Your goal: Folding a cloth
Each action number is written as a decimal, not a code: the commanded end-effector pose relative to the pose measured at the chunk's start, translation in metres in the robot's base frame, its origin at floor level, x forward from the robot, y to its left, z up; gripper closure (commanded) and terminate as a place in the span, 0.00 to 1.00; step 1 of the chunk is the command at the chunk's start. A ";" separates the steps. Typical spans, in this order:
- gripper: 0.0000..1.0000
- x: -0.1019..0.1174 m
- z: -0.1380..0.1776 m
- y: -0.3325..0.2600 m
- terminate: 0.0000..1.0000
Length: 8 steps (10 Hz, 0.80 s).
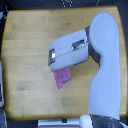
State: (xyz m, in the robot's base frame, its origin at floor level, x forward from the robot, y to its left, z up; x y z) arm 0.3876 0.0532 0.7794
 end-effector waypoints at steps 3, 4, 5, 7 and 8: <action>0.00 -0.001 0.000 -0.005 0.00; 0.00 0.000 0.000 -0.006 0.00; 0.00 0.000 0.000 -0.007 0.00; 0.00 0.002 0.003 -0.008 0.00; 0.00 0.003 0.005 -0.009 0.00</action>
State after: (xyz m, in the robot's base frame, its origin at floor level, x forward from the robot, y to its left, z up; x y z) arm 0.3873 0.0525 0.7798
